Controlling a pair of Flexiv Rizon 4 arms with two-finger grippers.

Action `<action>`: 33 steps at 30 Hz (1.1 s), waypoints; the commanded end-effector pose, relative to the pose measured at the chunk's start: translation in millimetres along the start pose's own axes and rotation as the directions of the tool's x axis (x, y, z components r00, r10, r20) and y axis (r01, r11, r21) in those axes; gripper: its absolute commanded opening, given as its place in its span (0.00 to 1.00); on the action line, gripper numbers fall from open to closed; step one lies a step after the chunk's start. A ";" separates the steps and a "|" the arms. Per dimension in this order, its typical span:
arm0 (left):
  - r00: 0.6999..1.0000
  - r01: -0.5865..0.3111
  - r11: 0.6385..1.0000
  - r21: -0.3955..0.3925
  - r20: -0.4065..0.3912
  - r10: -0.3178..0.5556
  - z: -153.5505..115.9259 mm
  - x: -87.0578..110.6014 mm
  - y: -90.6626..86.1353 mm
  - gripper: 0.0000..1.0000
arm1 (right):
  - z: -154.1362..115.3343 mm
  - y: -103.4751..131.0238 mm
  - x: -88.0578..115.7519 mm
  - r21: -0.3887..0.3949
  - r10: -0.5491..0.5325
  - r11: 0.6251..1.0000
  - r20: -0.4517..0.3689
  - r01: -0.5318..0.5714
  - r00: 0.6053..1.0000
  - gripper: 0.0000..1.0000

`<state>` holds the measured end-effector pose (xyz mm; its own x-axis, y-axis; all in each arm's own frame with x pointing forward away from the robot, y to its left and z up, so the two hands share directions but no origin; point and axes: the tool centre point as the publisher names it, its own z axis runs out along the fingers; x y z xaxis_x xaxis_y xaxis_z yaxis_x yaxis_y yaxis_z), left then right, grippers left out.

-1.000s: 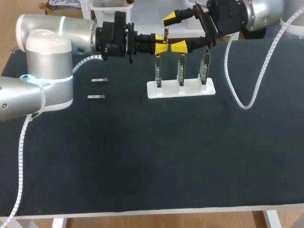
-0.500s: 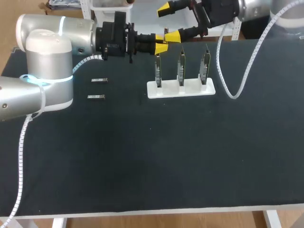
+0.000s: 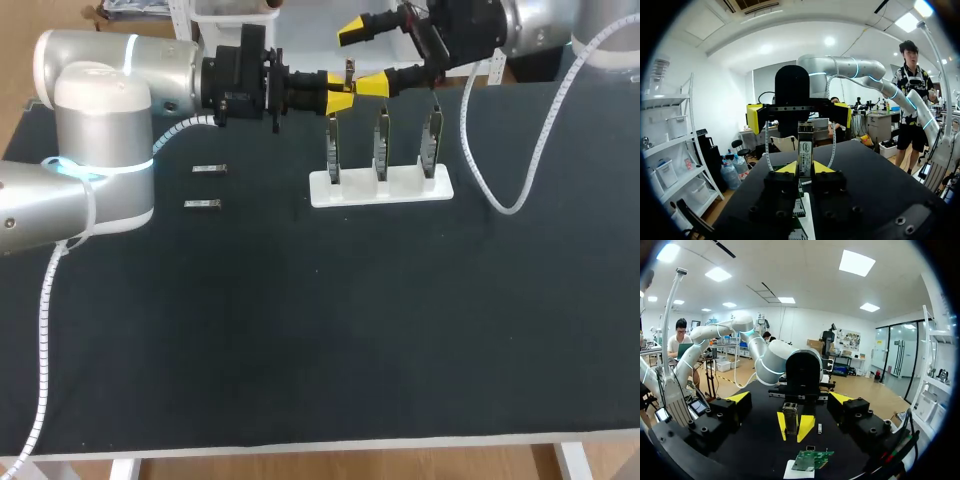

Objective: Pick up the optical module with the left hand, and insert it into the network port with the right hand.

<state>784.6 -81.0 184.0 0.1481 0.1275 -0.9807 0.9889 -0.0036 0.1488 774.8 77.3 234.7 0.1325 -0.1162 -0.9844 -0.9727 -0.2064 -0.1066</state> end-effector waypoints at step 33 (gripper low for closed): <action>1.000 -0.002 1.000 -0.002 0.000 0.002 -0.1 0.2 -0.5 0.00 | 9.0 -5.9 7.2 0.005 0.023 1.000 0.036 -0.023 0.999 1.00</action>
<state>784.6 -81.0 184.0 0.1481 0.1275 -0.9807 0.9889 -0.0036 0.1488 778.7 86.2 227.5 0.1025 -0.0869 -0.9909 -0.9768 -0.1972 -0.0838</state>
